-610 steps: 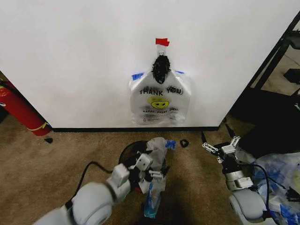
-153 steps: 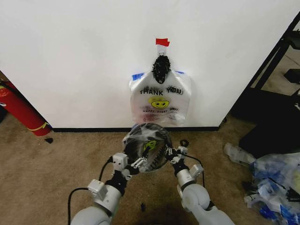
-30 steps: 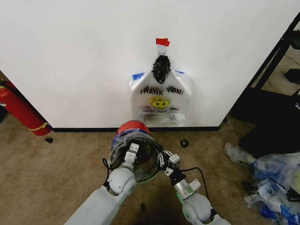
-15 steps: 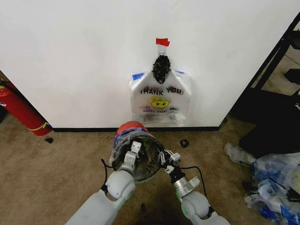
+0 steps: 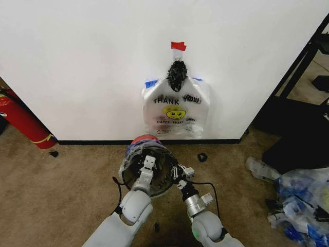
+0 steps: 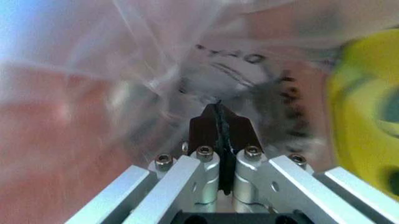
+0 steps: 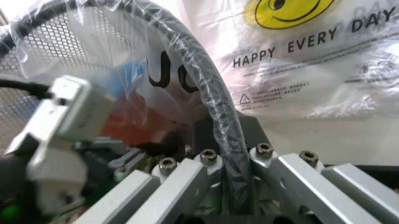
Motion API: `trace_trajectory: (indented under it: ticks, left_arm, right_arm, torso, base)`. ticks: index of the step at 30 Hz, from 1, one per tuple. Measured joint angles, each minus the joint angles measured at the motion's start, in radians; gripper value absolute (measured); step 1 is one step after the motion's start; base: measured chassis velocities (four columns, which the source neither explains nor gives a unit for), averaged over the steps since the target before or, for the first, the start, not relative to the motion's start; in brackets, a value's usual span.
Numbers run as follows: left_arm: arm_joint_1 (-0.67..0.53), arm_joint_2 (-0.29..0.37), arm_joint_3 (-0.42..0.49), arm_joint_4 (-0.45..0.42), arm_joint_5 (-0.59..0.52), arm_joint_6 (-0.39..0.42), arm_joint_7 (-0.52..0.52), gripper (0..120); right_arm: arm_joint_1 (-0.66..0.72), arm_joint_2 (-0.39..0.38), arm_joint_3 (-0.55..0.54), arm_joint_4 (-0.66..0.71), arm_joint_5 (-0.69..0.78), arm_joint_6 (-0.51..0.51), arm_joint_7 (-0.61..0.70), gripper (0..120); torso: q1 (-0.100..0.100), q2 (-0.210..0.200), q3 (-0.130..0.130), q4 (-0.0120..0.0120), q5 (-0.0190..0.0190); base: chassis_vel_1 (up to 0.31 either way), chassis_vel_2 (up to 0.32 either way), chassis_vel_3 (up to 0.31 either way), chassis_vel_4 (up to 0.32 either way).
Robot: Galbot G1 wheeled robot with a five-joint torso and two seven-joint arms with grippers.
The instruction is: Pick up the garbage bag from the wall and place it over the trash bin.
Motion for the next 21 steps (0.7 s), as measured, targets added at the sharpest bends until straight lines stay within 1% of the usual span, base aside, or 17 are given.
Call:
trace_trajectory:
  ticks: [8, 13, 16, 17, 19, 21]
  left_arm:
    - [-0.054, -0.004, -0.011, 0.083, 0.018, 0.002, -0.001, 0]
    - [-0.066, -0.007, -0.014, 0.106, 0.027, -0.004, -0.001, 0]
    - [-0.055, 0.001, -0.011, 0.091, 0.024, -0.016, 0.009, 0]
    - [-0.041, 0.009, -0.005, 0.071, 0.014, -0.026, 0.022, 0]
    - [-0.005, 0.026, 0.012, 0.014, -0.011, -0.050, 0.055, 0]
    - [0.055, 0.052, 0.029, -0.066, -0.038, -0.075, 0.102, 0]
  right_arm:
    - [-0.034, -0.023, -0.009, 0.031, 0.000, 0.004, -0.028, 0]
    - [-0.036, -0.019, -0.011, 0.028, 0.005, 0.012, -0.039, 0]
    - [-0.030, -0.012, -0.007, 0.013, 0.009, 0.015, -0.039, 0]
    - [-0.022, -0.006, -0.003, 0.000, 0.015, 0.016, -0.039, 0]
    - [-0.003, 0.007, 0.007, -0.029, 0.027, 0.018, -0.038, 0]
    - [0.024, 0.024, 0.017, -0.069, 0.064, 0.018, -0.042, 0]
  torso:
    - [0.000, 0.000, 0.000, 0.0000, -0.0001]
    - [0.000, 0.000, 0.000, 0.0000, 0.0000]
    - [0.000, 0.000, 0.000, -0.0001, -0.0001]
    - [0.000, 0.000, 0.000, 0.0000, 0.0000]
    - [0.000, 0.000, 0.000, -0.0001, -0.0001]
    - [0.000, 0.000, 0.000, -0.0001, -0.0002]
  base:
    - [0.000, 0.000, 0.000, 0.000]
    - [0.000, 0.000, 0.000, 0.000]
    - [0.000, 0.000, 0.000, 0.000]
    - [0.000, 0.000, 0.000, 0.000]
    - [0.000, 0.000, 0.000, 0.000]
    - [0.000, 0.000, 0.000, 0.000]
